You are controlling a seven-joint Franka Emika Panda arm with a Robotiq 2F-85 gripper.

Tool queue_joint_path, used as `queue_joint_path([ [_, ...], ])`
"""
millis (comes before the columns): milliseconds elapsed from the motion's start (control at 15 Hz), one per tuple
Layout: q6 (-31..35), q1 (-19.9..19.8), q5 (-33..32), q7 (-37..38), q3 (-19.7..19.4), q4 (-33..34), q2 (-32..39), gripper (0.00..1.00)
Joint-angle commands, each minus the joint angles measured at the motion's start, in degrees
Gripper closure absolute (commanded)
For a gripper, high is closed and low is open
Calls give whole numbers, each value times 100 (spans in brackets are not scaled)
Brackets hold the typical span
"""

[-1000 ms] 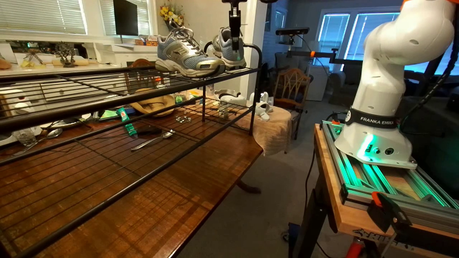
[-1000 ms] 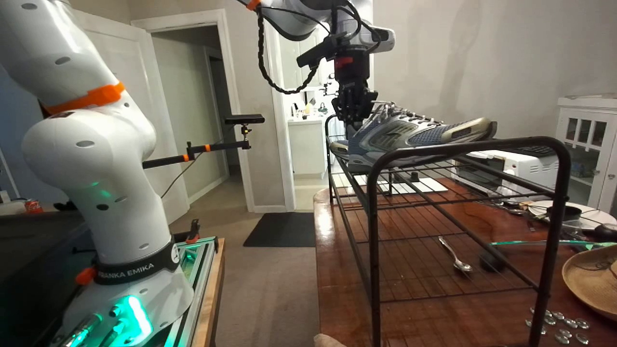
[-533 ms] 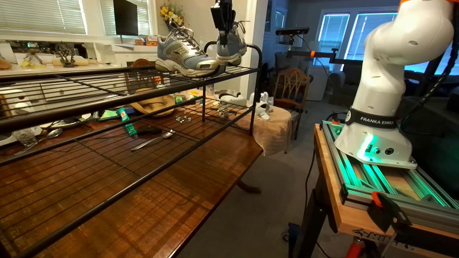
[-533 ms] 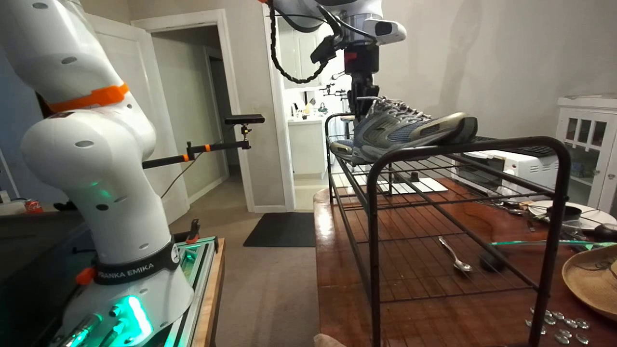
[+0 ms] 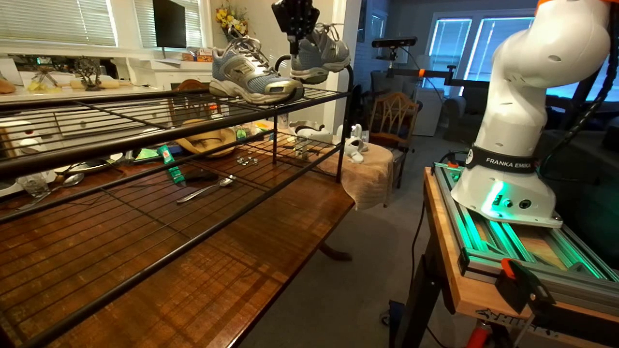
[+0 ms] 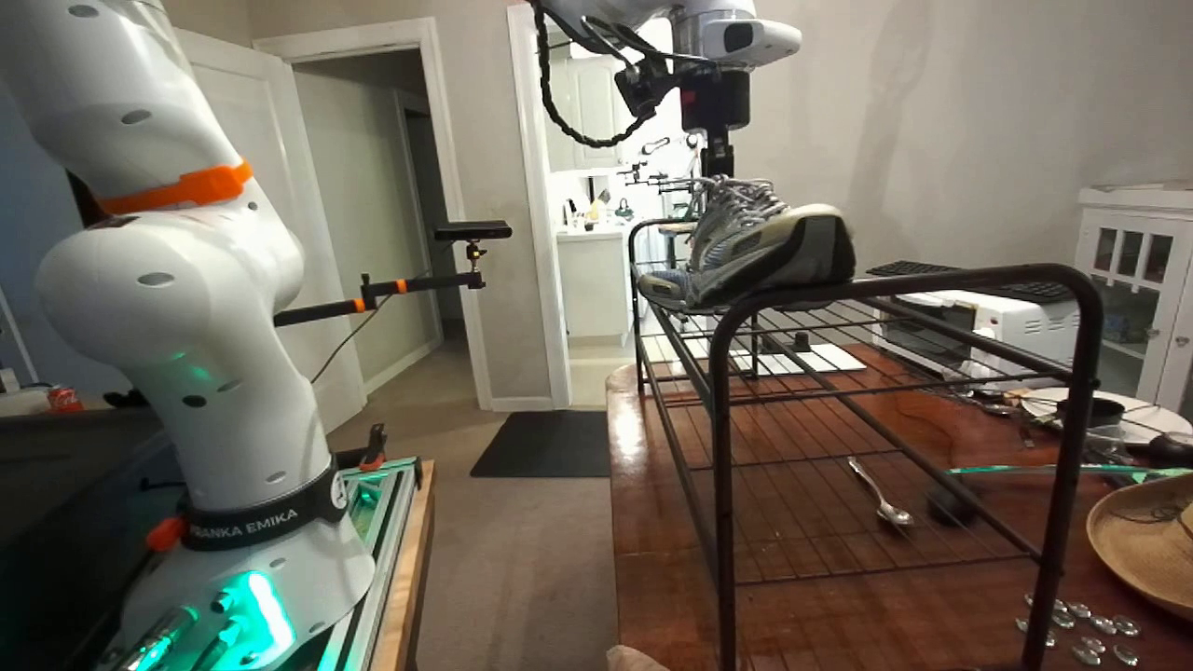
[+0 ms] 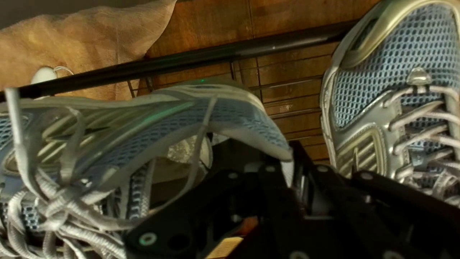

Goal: Rotate the shoe clockwise on the shelf to face the front

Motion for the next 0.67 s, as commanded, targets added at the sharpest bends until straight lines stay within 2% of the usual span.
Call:
queue_joint_path([
  [0,360,-96,58,710,89,-96,-110,97],
  [333,844,-120,-2,1506,100,-206,-130,97],
  [600,1044,-113,94,1827,78,-415,-163,97],
])
